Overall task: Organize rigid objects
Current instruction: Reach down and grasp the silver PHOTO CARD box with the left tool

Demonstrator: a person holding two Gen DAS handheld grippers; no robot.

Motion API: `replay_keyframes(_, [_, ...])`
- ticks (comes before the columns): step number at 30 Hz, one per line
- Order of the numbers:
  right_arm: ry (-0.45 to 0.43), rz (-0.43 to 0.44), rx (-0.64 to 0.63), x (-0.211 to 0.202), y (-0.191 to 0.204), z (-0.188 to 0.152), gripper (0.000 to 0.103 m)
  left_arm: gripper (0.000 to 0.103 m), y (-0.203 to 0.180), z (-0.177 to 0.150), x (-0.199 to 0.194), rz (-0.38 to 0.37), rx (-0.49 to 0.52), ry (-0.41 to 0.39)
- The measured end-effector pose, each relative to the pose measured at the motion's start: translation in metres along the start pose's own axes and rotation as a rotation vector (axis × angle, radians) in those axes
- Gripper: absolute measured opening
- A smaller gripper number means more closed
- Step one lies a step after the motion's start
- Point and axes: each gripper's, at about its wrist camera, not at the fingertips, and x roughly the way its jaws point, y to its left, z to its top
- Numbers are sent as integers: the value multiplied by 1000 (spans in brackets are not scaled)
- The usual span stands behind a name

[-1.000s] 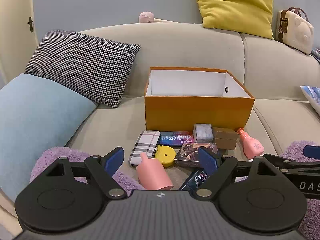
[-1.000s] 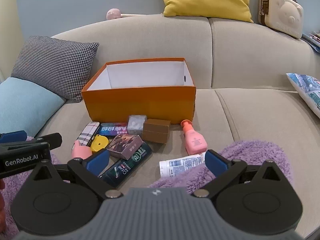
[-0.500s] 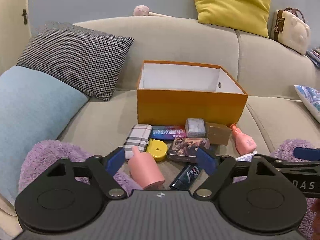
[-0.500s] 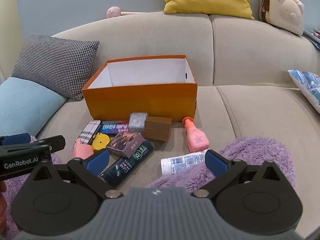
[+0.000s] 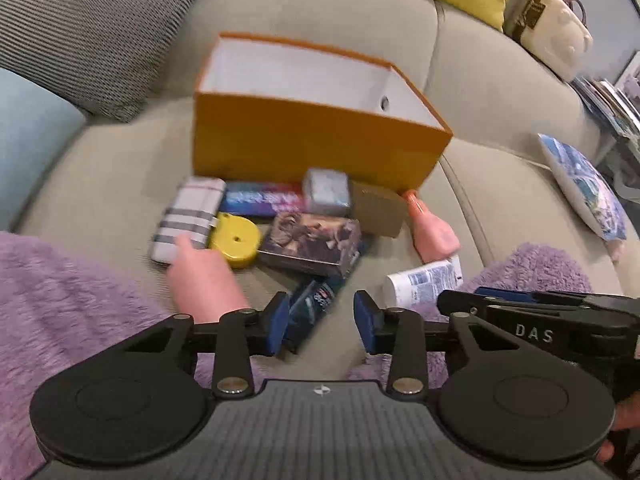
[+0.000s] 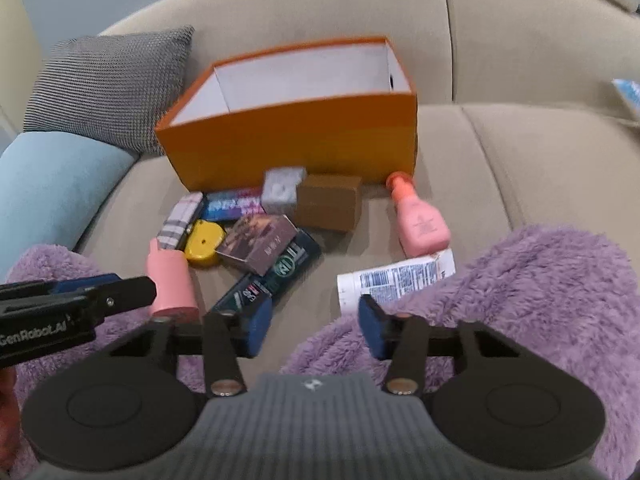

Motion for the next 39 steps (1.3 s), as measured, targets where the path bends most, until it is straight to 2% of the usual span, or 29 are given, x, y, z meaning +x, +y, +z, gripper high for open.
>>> replay_keyframes(6, [110, -2, 114, 34, -21, 8, 47, 44, -4, 15, 39, 20, 77, 68])
replay_keyframes(9, [112, 18, 111, 42, -17, 13, 47, 45, 0, 19, 54, 13, 33, 81])
replay_keyframes(11, [101, 41, 108, 46, -13, 17, 47, 49, 3, 21, 57, 20, 11, 65])
replay_keyframes(15, [68, 11, 107, 58, -13, 28, 47, 64, -10, 21, 64, 52, 125, 32])
replay_keyframes(17, [70, 13, 127, 66, -17, 34, 46, 66, -10, 20, 69, 43, 124, 43])
replay_keyframes(20, [73, 17, 151, 76, -20, 39, 47, 71, 1, 24, 77, 8, 35, 69])
replay_keyframes(23, [57, 32, 163, 81, -21, 42, 47, 72, 10, 29, 77, 3, -50, 67])
replay_keyframes(26, [36, 10, 143, 83, -20, 46, 47, 75, 25, 36, 74, -29, -189, 58])
replay_keyframes(30, [29, 34, 127, 87, -18, 51, 47, 76, 48, 39, 90, -55, -407, 134])
replay_keyframes(34, [16, 63, 78, 91, -6, 54, 47, 75, 58, 37, 106, -53, -501, 172])
replay_keyframes(36, [18, 52, 60, 95, -2, 56, 43, 75, 63, 36, 115, -56, -533, 181])
replay_keyframes(39, [38, 57, 64, 103, -3, 57, 40, 75, 66, 36, 125, -108, -575, 169])
